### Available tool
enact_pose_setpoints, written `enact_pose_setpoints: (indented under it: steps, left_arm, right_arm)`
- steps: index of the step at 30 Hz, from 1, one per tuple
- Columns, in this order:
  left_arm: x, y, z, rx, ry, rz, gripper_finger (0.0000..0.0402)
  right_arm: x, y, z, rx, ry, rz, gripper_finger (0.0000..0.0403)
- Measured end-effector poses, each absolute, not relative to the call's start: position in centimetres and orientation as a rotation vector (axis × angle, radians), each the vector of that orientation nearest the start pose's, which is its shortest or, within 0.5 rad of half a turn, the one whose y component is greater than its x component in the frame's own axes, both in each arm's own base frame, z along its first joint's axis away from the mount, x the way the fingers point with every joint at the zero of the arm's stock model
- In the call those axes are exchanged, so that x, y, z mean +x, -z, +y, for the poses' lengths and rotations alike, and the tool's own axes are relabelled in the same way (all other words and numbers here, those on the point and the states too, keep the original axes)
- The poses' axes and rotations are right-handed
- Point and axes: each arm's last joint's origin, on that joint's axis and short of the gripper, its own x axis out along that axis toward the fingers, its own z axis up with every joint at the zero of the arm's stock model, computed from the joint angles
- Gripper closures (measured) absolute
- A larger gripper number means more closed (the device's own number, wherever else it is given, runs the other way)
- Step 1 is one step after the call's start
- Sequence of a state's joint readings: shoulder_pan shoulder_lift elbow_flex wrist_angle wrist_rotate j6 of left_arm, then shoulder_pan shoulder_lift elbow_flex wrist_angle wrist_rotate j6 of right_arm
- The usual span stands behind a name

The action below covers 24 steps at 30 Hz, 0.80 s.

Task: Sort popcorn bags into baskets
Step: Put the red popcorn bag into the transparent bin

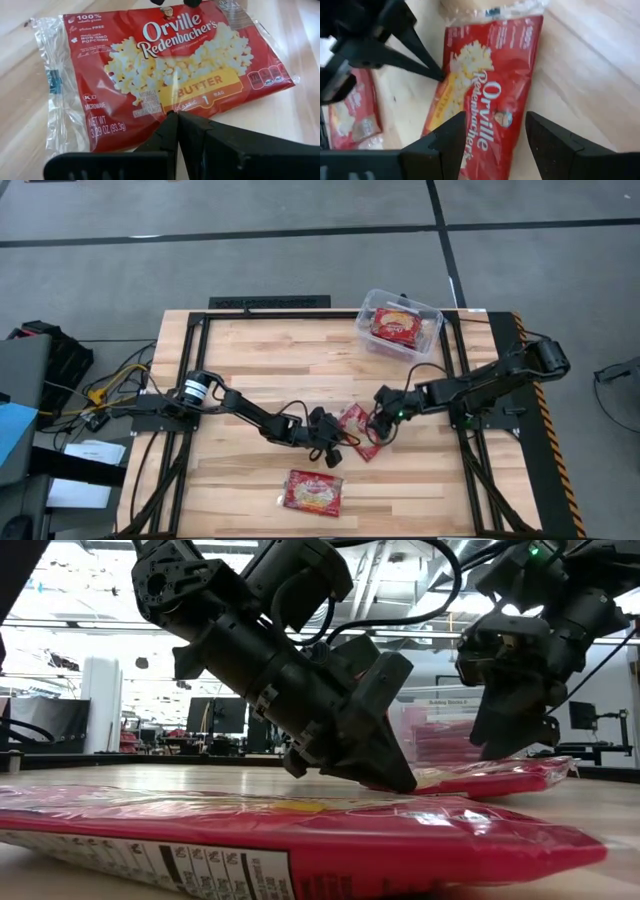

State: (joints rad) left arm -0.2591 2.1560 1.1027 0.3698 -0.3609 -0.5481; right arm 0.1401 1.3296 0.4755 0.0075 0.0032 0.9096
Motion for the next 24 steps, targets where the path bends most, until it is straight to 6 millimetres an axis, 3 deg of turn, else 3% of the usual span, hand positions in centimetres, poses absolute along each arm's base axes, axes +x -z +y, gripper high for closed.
enact_pose_setpoints:
  steps: [12,15,21,24]
  left_arm:
    - [40.0,-7.8,-9.5,-0.314,-0.267,0.615,0.0402]
    - [40.0,-7.8,-9.6,-0.312,-0.267,0.615,0.0402]
    - [40.2,-8.4,-9.0,-0.327,-0.264,0.607,0.0402]
    - [40.1,-9.7,-8.4,-0.324,-0.249,0.605,0.0402]
  right_arm:
    - [24.0,-11.2,4.2,0.796,0.186,0.918,0.0184]
    - [24.1,-11.5,4.1,0.799,0.171,0.895,0.0223]
    - [24.1,-11.9,3.4,0.837,0.172,0.88,0.0372]
    - [24.2,-12.0,3.4,0.843,0.174,0.861,0.038]
